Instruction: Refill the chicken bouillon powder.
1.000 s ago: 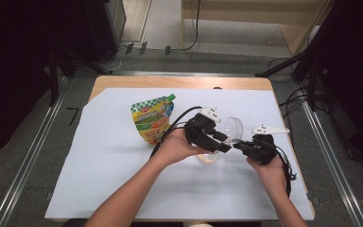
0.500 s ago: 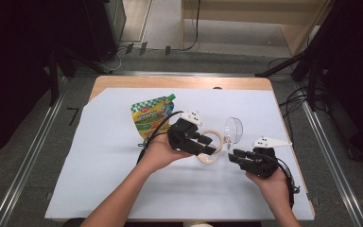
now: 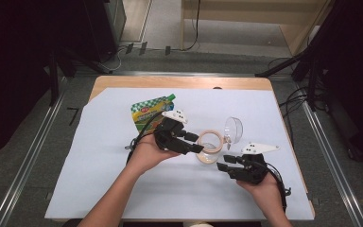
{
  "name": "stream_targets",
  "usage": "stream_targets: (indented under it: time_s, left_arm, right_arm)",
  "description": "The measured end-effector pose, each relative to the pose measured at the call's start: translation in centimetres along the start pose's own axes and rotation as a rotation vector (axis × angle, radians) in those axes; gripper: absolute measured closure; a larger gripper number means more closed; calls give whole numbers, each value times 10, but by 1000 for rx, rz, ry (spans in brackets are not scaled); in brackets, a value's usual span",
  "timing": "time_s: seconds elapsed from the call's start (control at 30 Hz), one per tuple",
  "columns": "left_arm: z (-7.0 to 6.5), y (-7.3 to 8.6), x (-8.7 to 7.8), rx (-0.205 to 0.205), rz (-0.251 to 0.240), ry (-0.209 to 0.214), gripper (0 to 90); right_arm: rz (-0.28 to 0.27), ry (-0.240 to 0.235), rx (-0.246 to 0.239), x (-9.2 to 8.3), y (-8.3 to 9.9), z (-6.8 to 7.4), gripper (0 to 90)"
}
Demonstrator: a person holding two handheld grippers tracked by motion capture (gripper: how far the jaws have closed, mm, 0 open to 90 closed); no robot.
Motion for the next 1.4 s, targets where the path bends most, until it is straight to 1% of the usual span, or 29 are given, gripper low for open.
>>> stream_targets:
  time_s: [0.03, 0.07, 0.17, 0.27, 0.4, 0.5, 0.53, 0.57, 0.67, 0.73, 0.77, 0.83, 0.87, 0.93, 1.0, 1.07, 1.17, 1.2, 1.4]
  left_arm:
    - [2, 4, -3, -6, 0, -3, 486]
    - [2, 4, -3, -6, 0, -3, 481]
    - [6, 11, -10, -27, -11, -6, 479]
    - [10, 17, -15, -47, -8, -11, 469]
    - [15, 23, -20, -63, -5, -23, 463]
    - [16, 25, -23, -65, -7, -26, 460]
    - [17, 27, -25, -72, -12, -29, 460]
    - [18, 30, -29, -72, -6, -43, 460]
    - [20, 34, -33, -78, -7, -50, 460]
    - [22, 39, -39, -91, -18, -51, 460]
    - [22, 39, -39, -91, -18, -51, 460]
    - [25, 44, -47, -108, -34, -56, 460]
    - [25, 44, -47, -108, -34, -56, 460]
    - [28, 49, -54, -118, -30, -73, 460]
    - [29, 50, -56, -123, -32, -78, 459]
    - [33, 55, -64, -140, -39, -82, 458]
    - [34, 58, -69, -150, -45, -88, 457]
    - [36, 61, -74, -158, -54, -93, 456]
    - [41, 70, -83, -176, -53, -115, 453]
  right_arm:
    - [1, 1, -11, 2, 0, 2, 555]
    - [1, 1, -11, 2, 0, 2, 555]
    - [-1, -9, -17, 4, -1, 5, 555]
    - [4, -17, -21, 5, -3, 7, 550]
    - [4, -18, -35, 7, -3, 10, 547]
    - [6, -20, -40, 7, -4, 12, 546]
    - [8, -23, -42, 8, -4, 13, 546]
    - [10, -23, -52, 8, -4, 14, 543]
    - [9, -22, -54, 9, -5, 15, 539]
    - [10, -25, -63, 10, -5, 16, 538]
    - [10, -25, -63, 10, -5, 16, 538]
    - [18, -25, -76, 12, -6, 19, 537]
    - [18, -25, -76, 12, -6, 19, 537]
    - [17, -29, -89, 13, -6, 21, 536]
    - [20, -28, -92, 14, -6, 22, 535]
    - [24, -30, -104, 15, -7, 25, 534]
    - [28, -35, -107, 17, -7, 27, 529]
    - [30, -36, -110, 18, -7, 27, 528]
    - [33, -38, -114, 19, -8, 28, 523]
Point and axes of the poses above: each handheld gripper's, and its own axes: x roughly forward along the jaws, y roughly out of its underside, z roughly to its left, the point moved 2 cm from there along x, roughly forward along the jaws, and after that the axes turned 14 degrees about z, right-handed, at the moved point
